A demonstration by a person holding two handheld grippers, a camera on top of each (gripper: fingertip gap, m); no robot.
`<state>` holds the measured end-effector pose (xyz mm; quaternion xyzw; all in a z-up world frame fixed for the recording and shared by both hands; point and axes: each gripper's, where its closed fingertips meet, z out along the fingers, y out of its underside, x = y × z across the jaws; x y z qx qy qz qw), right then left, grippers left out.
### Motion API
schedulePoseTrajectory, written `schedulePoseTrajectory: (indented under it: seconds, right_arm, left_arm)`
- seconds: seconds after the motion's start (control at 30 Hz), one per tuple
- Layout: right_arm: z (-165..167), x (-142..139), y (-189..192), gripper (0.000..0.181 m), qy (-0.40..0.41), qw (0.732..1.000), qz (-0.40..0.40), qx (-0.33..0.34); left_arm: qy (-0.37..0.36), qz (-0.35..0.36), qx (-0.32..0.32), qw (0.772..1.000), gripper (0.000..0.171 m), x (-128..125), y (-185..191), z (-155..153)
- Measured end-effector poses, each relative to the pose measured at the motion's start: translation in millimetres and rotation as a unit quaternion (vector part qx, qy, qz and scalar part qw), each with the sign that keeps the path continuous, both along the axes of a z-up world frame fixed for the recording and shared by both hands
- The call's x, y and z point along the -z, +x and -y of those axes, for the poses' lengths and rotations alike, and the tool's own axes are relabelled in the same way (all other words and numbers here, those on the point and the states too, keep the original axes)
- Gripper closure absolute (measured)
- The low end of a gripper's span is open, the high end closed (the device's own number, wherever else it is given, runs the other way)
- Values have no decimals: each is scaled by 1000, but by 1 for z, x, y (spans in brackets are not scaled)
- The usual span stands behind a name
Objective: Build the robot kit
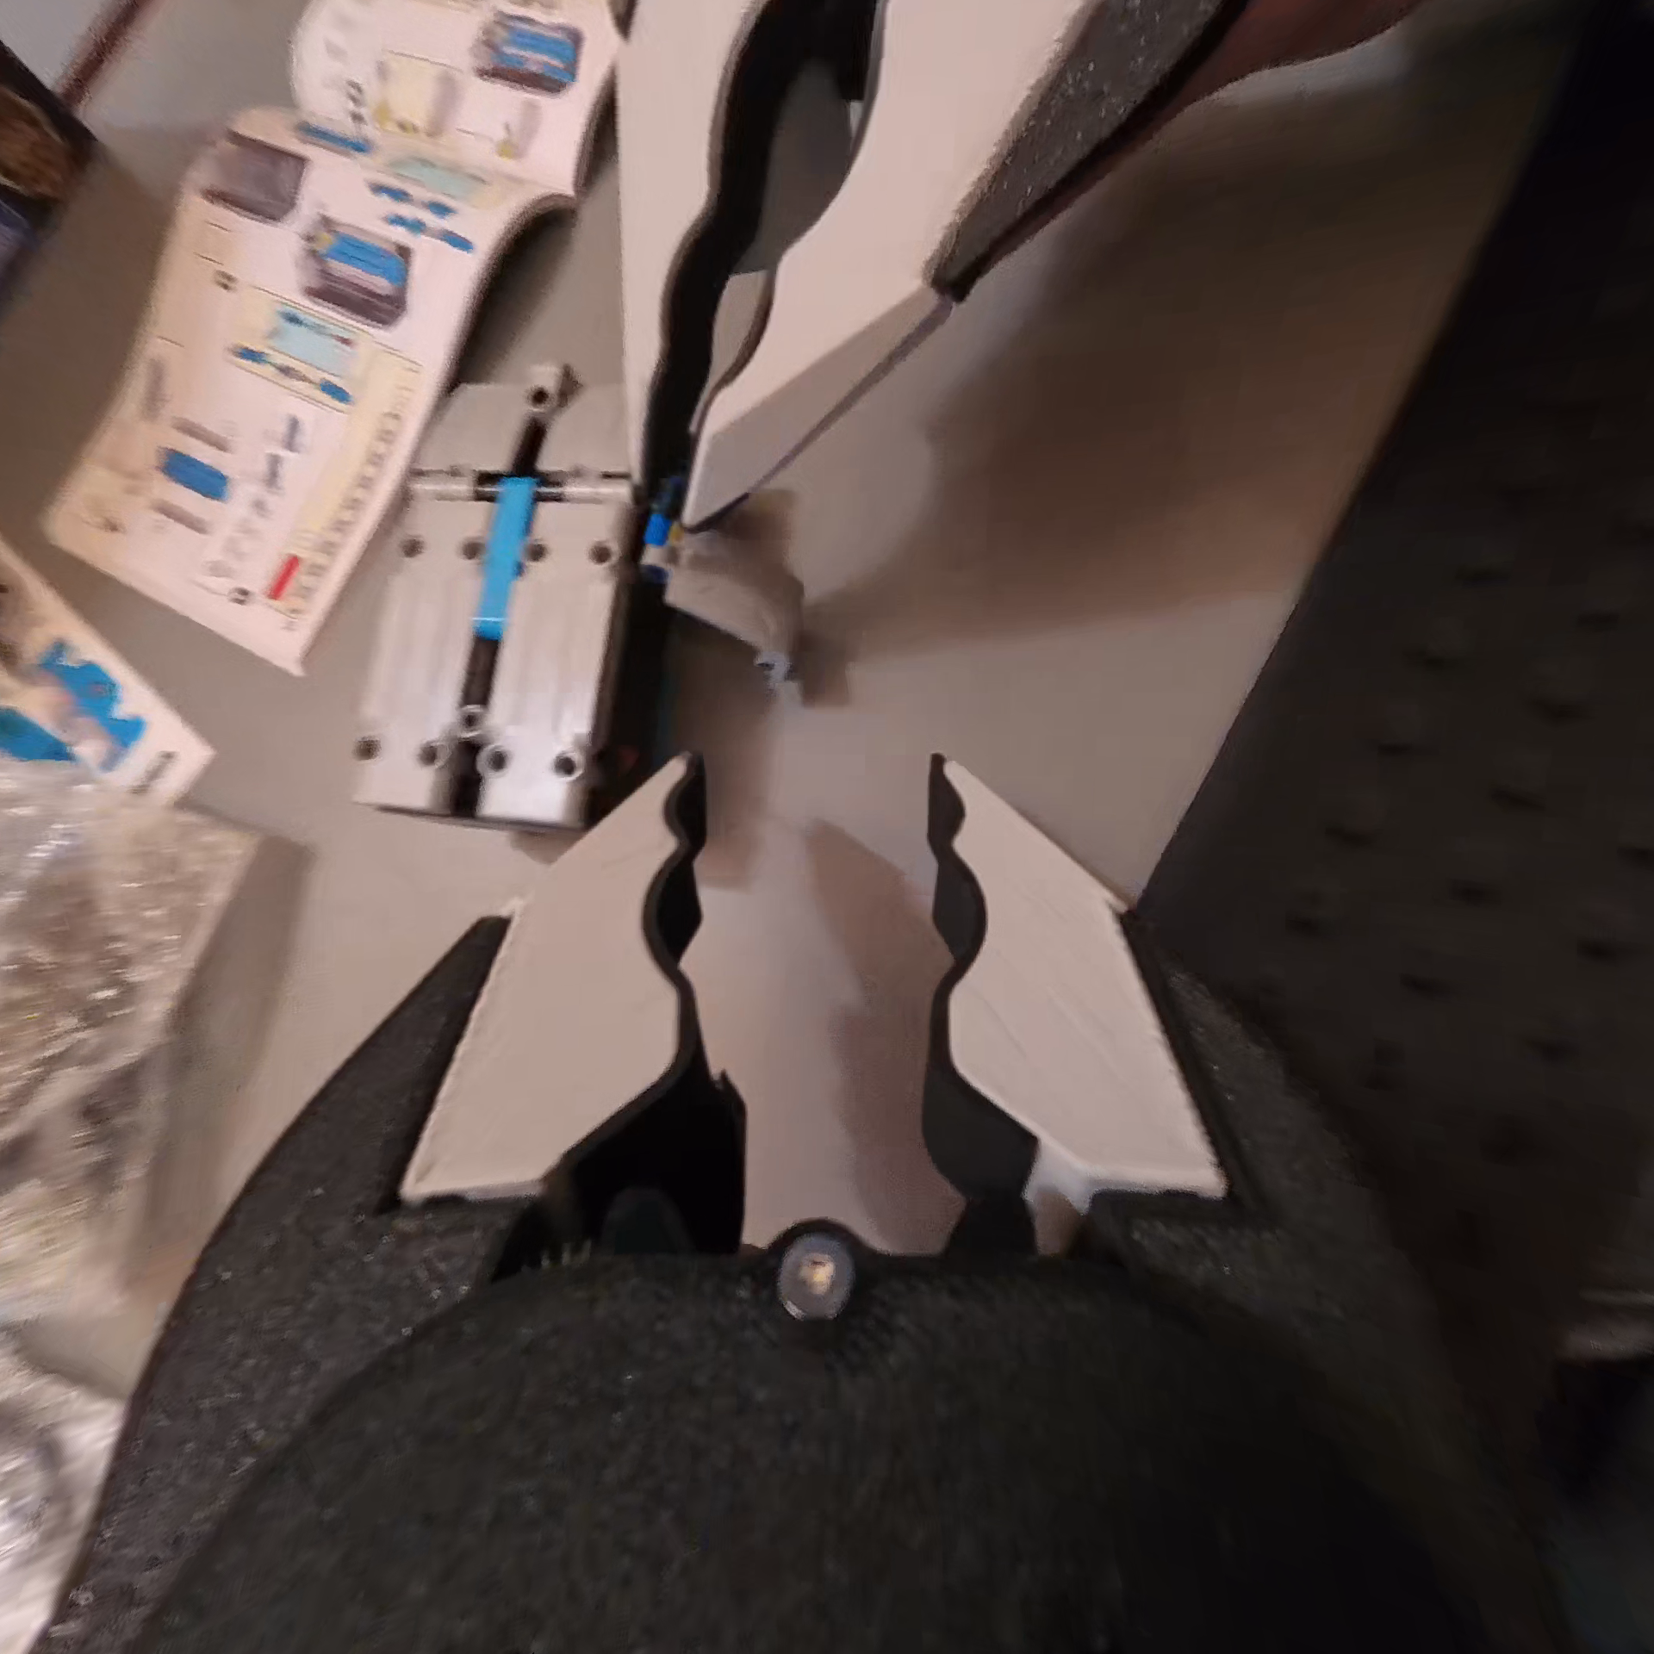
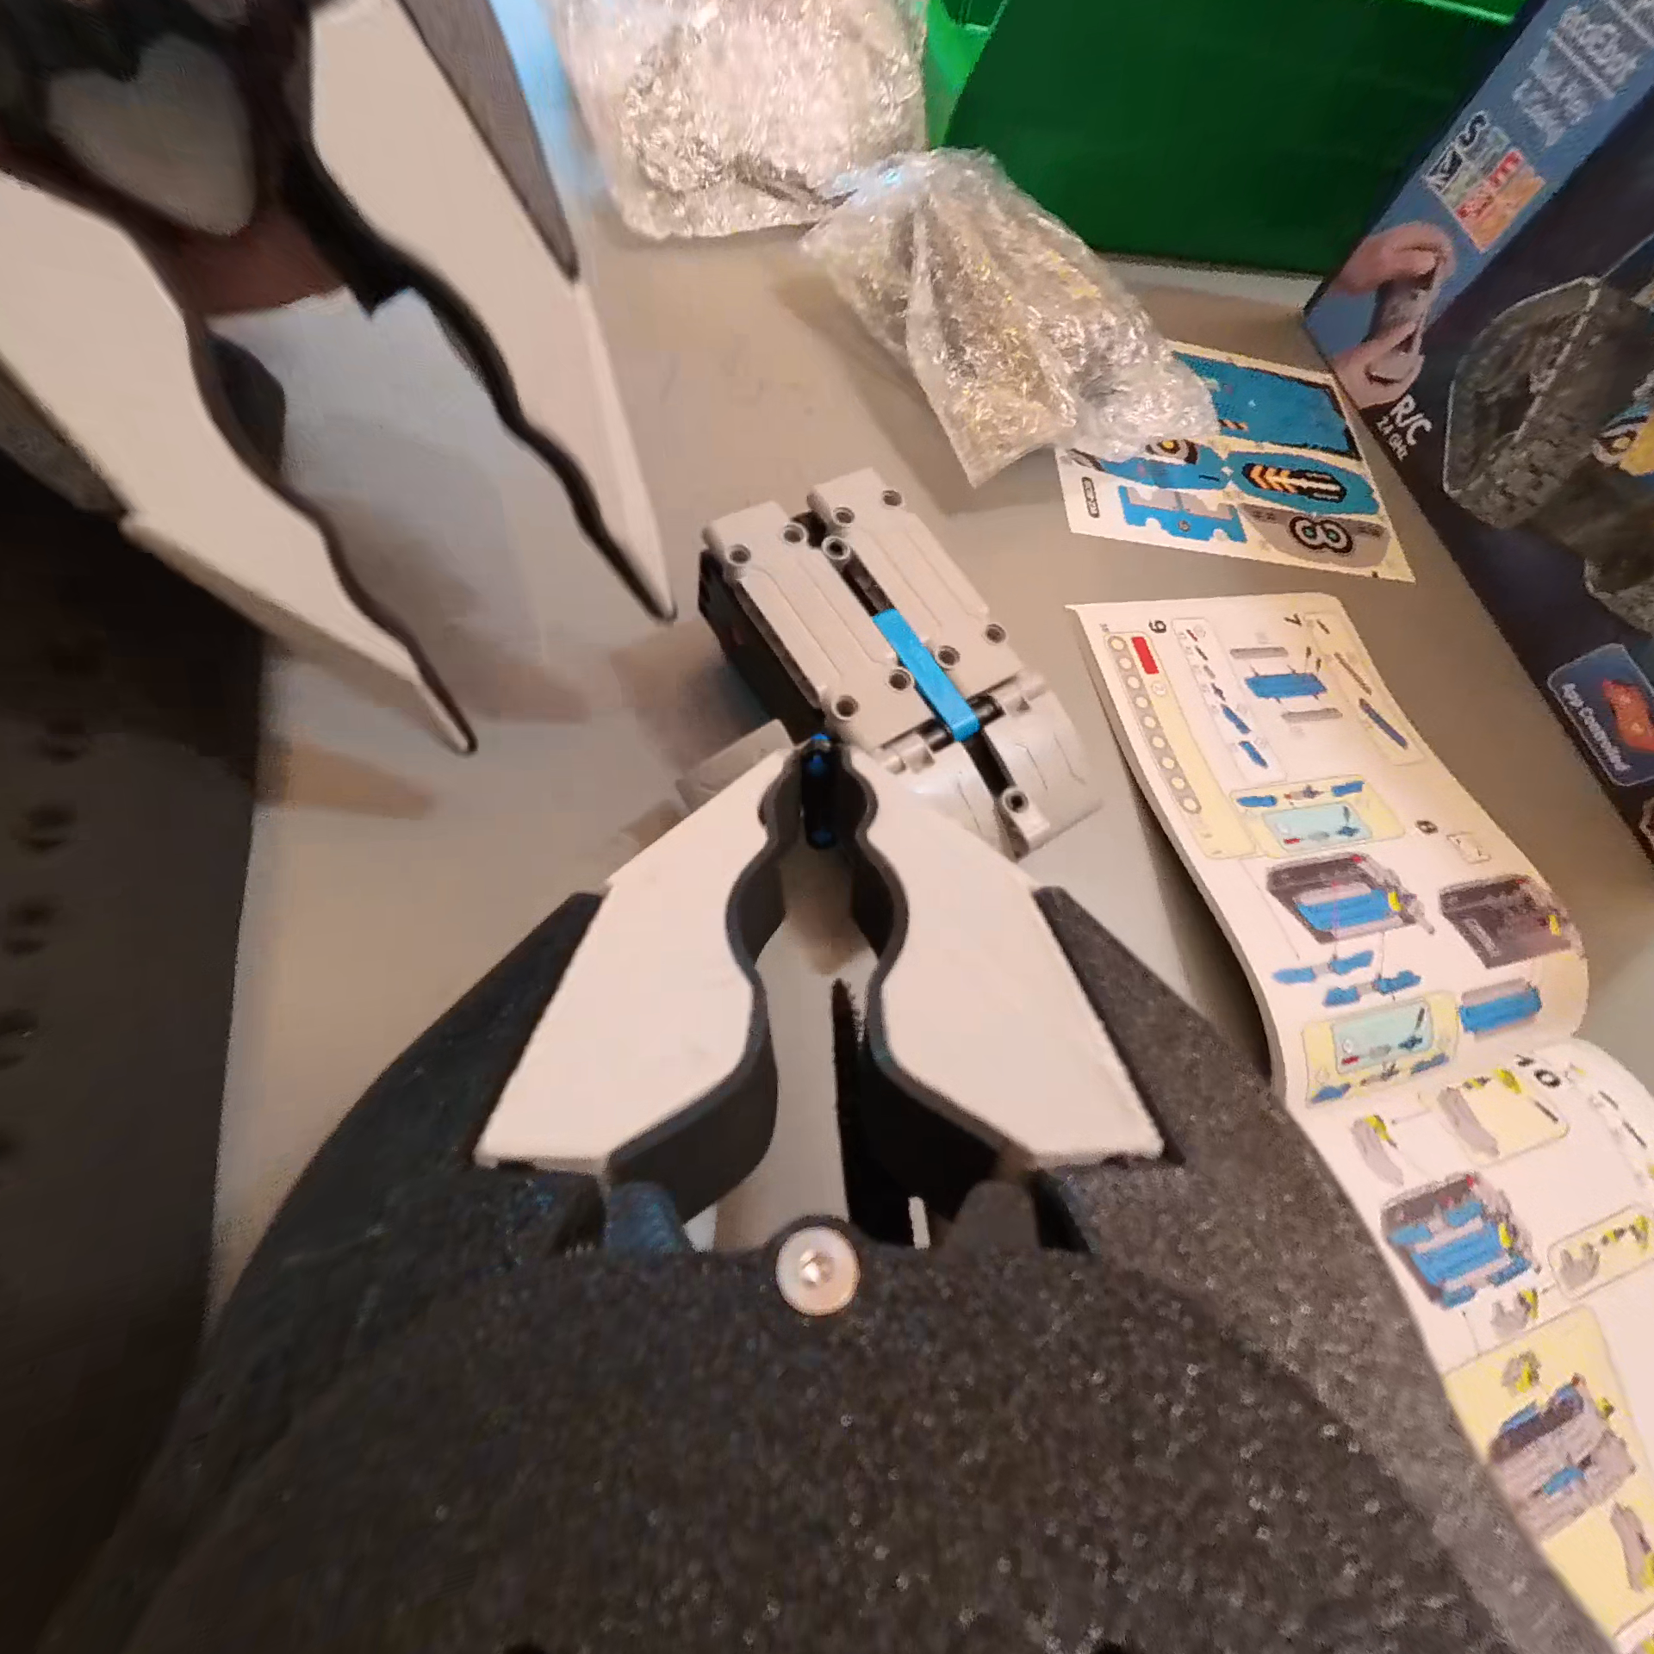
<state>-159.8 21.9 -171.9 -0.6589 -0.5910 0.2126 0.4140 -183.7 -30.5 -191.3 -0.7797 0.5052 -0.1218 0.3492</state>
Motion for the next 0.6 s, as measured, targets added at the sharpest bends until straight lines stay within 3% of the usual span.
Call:
schedulePoseTrajectory:
  seconds: [0.13,0.27,0.37,0.43,0.47,0.53,0.6]
  right_arm:
    - [0,5,-1,174,9,1000,17,-5]
    - [-12,-41,21,174,-33,995,-89,22]
    - [-9,-27,29,174,-55,996,-72,15]
    - [0,-10,22,174,-62,997,-43,1]
    - [4,-3,18,174,-64,998,-28,-8]
    - [11,11,13,174,-91,996,-2,-18]
    - [10,27,14,174,-114,993,20,-10]
  left_arm:
    - [-7,23,-23,999,122,-1,4,-17]
    - [57,11,4,998,120,-29,-8,-33]
    - [70,-5,24,997,123,-37,-24,-45]
    - [42,-5,68,997,147,-30,-20,-36]
    - [20,3,83,996,151,-24,-13,-29]
    - [-18,2,85,996,150,-8,-2,-17]
    - [-28,-7,57,998,138,6,2,-19]
